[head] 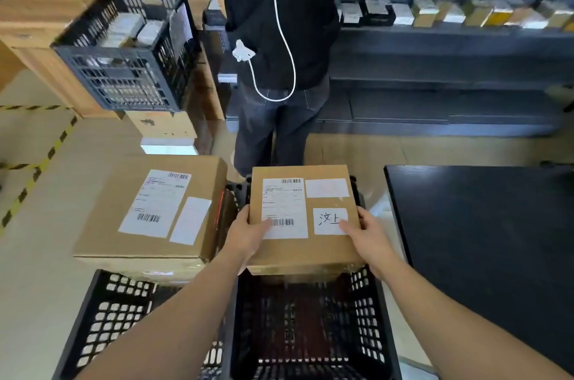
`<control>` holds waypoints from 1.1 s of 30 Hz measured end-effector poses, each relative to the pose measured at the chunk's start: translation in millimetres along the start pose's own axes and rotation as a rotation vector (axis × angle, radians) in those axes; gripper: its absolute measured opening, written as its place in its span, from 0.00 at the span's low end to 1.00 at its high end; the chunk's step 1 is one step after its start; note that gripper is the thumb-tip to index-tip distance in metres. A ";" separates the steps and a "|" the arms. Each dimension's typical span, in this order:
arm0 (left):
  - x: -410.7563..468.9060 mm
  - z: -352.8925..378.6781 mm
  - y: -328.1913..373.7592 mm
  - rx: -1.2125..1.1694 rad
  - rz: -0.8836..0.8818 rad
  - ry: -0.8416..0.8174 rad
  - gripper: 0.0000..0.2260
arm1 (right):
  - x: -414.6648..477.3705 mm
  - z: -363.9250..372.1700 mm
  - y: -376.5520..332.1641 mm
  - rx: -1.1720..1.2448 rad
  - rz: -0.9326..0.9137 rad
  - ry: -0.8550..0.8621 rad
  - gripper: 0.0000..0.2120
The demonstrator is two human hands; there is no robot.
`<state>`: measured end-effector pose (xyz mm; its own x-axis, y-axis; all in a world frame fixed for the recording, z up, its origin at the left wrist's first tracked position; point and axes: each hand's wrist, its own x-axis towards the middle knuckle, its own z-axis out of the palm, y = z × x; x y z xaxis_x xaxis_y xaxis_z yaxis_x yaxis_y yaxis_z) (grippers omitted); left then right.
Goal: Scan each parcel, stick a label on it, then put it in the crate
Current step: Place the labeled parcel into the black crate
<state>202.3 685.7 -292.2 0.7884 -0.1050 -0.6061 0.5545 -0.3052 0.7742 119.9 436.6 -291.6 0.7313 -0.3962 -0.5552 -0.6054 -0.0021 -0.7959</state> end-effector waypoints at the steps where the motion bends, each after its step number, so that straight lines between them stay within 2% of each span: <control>1: 3.7 0.0 -1.3 0.001 -0.005 -0.011 0.23 | 3.1 1.1 1.4 -0.006 -0.001 -0.001 0.24; 8: 21.8 2.6 -6.3 0.077 0.002 -0.051 0.27 | 22.0 2.6 12.3 -0.044 -0.005 -0.019 0.26; 12: 29.5 3.0 -8.1 0.114 0.002 -0.042 0.27 | 23.1 3.5 12.7 -0.055 -0.011 -0.024 0.27; 15: 32.6 3.0 -5.7 0.209 0.037 -0.002 0.31 | 16.8 3.0 5.7 -0.133 -0.034 -0.005 0.31; 16: 31.2 3.1 -0.5 0.252 0.080 0.022 0.31 | 13.6 1.7 -1.1 -0.180 -0.054 0.021 0.32; 19: 11.4 6.5 49.4 0.383 0.278 0.072 0.20 | 1.1 -5.6 -44.9 -0.310 -0.167 0.097 0.34; 23: -35.7 6.7 168.0 0.695 0.549 0.135 0.25 | -33.5 -28.0 -149.4 -0.494 -0.414 0.180 0.32; 28: -122.2 20.5 329.7 0.955 0.972 0.144 0.25 | -115.8 -85.3 -280.1 -0.660 -0.688 0.411 0.33; 33: -206.8 99.0 415.1 0.978 1.296 0.116 0.24 | -203.6 -179.3 -318.1 -0.750 -0.690 0.733 0.29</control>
<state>243.1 487.1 136.5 0.6065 -0.7014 0.3745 -0.7951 -0.5304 0.2942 107.2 353.4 117.8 0.7657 -0.5206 0.3777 -0.3721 -0.8375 -0.4000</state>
